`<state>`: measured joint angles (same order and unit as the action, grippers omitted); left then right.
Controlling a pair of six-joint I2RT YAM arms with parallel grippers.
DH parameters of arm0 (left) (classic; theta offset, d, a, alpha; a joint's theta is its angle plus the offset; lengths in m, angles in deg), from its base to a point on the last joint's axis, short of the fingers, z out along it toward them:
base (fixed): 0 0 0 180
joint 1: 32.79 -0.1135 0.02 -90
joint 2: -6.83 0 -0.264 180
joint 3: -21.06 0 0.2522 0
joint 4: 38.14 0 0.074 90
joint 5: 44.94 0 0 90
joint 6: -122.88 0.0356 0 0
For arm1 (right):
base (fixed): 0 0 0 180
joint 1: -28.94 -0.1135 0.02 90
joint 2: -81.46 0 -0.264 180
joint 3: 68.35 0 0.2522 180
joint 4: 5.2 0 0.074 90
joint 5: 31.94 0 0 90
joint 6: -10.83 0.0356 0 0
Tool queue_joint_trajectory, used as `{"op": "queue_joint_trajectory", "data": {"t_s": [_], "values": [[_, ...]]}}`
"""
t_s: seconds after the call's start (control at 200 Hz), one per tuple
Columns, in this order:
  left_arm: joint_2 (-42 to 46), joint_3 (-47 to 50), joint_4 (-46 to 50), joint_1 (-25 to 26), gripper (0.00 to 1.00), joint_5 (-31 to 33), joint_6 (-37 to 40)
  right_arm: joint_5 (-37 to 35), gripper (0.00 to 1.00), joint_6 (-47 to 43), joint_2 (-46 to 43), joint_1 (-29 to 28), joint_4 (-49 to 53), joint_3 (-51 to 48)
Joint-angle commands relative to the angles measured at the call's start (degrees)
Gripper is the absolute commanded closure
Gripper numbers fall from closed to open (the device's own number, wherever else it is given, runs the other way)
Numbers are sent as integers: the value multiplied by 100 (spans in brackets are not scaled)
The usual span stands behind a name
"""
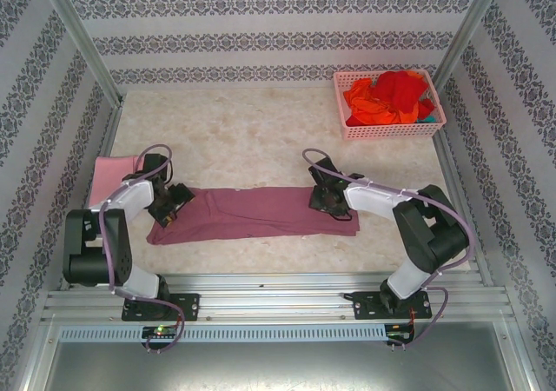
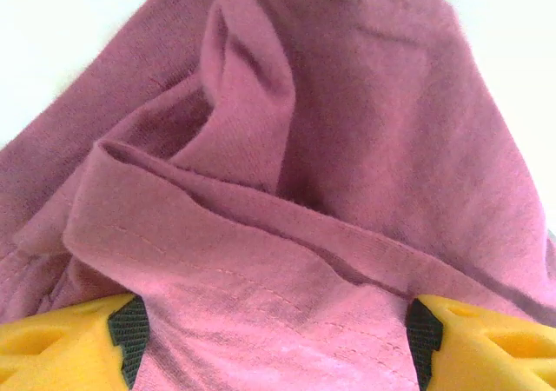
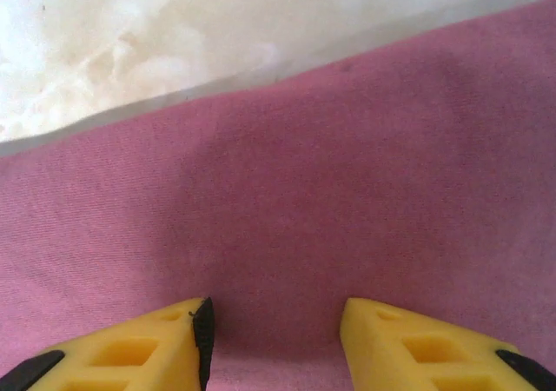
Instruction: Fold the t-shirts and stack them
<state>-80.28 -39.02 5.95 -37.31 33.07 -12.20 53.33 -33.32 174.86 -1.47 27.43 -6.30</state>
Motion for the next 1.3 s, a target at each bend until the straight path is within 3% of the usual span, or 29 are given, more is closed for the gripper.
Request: {"op": "queue_joint_trajectory", "data": {"t_s": [0.0,0.285,0.58,0.784,0.924,1.009,1.084,1.159,1.294], "values": [[-656,-334,-375,46,20,-40,3,116,55,185,-186,87,103,-394],[-2520,-2424,2,183,20,43,387,247,55,306,-655,-20,187,-896],[-4508,-5796,1313,600,17,-252,802,673,53,152,-767,-592,117,-646],[-4191,-6379,1373,750,12,-191,884,96,50,-647,-1191,-576,440,19],[-3582,-6181,1339,750,2,-15,1142,5,47,-820,-1265,-360,433,137],[-3219,-5812,1311,774,1,4,1137,111,47,-919,-1261,-182,267,135],[-2923,-5311,1066,869,8,-66,995,268,47,-966,-1149,-64,171,244],[-2838,-4987,893,996,33,-299,787,334,47,-1021,-962,-42,142,412],[-3122,-4970,871,1225,57,-377,623,501,47,-1046,-695,-61,56,540]]}}
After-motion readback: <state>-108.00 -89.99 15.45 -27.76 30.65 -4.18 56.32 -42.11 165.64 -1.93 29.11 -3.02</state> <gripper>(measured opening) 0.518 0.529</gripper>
